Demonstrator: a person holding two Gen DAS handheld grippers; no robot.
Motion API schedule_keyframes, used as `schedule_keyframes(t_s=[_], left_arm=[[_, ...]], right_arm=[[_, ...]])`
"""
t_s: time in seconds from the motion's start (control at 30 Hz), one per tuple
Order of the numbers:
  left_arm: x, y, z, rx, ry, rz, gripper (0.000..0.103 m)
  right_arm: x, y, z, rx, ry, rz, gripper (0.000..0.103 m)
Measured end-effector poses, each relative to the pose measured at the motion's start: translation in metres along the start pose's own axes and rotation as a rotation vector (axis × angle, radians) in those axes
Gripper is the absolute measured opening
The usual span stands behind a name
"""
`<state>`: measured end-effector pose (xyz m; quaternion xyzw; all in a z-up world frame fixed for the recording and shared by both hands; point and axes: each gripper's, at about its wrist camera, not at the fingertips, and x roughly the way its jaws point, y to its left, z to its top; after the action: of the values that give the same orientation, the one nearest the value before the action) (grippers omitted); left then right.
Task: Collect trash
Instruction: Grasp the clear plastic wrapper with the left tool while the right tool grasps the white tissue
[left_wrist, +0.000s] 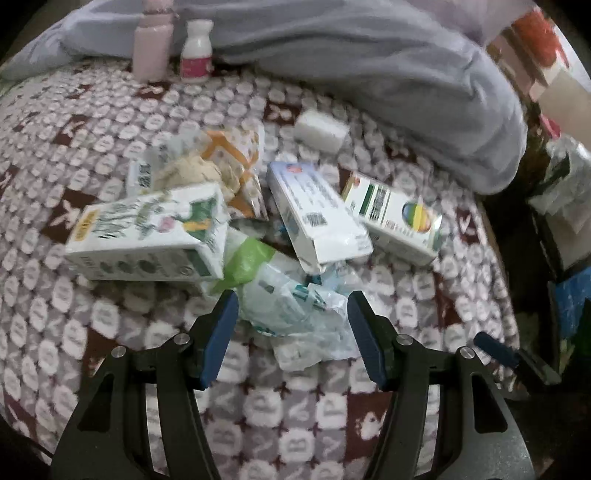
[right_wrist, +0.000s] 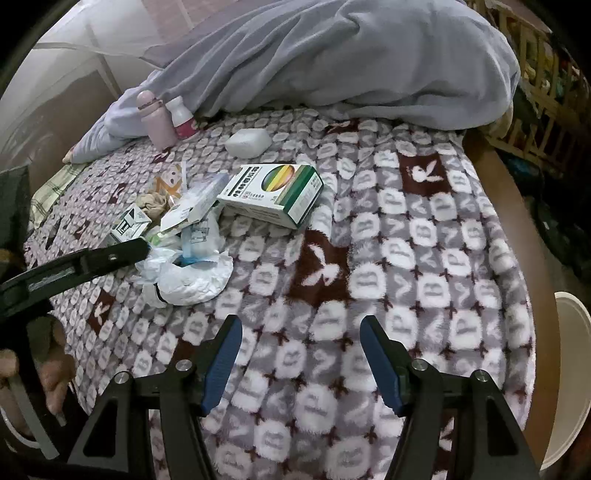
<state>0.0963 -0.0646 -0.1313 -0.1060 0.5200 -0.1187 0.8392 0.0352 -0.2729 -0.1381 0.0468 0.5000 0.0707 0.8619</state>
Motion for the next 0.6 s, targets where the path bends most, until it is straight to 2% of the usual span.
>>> schedule_keyframes(t_s=[0.03,0.1,0.2,0.33,0.6], left_arm=[[0.003,0.0,-0.001,0.01,0.014,-0.001,0.058],[0.002,-0.001,-0.005,0.043,0.02,-0.019,0.03],[-0.007,-0.001,-0.013,0.105,0.03,-0.016,0.023],[-0.031,0.005,-0.02,0.177,0.018,0.01,0.019],[-0.06,0.029,-0.024,0.175,-0.004,0.03,0.019]], right_arm=[[0.001,0.0,0.0,-0.002,0.002,0.001,0.064],[0.003,0.002,0.001,-0.01,0.005,0.007,0.064],[0.007,0.009,0.003,-0.026,0.009,0.034,0.064],[0.02,0.029,0.008,-0.081,0.02,0.075,0.065],[0.055,0.075,0.017,-0.153,0.061,0.196,0.065]])
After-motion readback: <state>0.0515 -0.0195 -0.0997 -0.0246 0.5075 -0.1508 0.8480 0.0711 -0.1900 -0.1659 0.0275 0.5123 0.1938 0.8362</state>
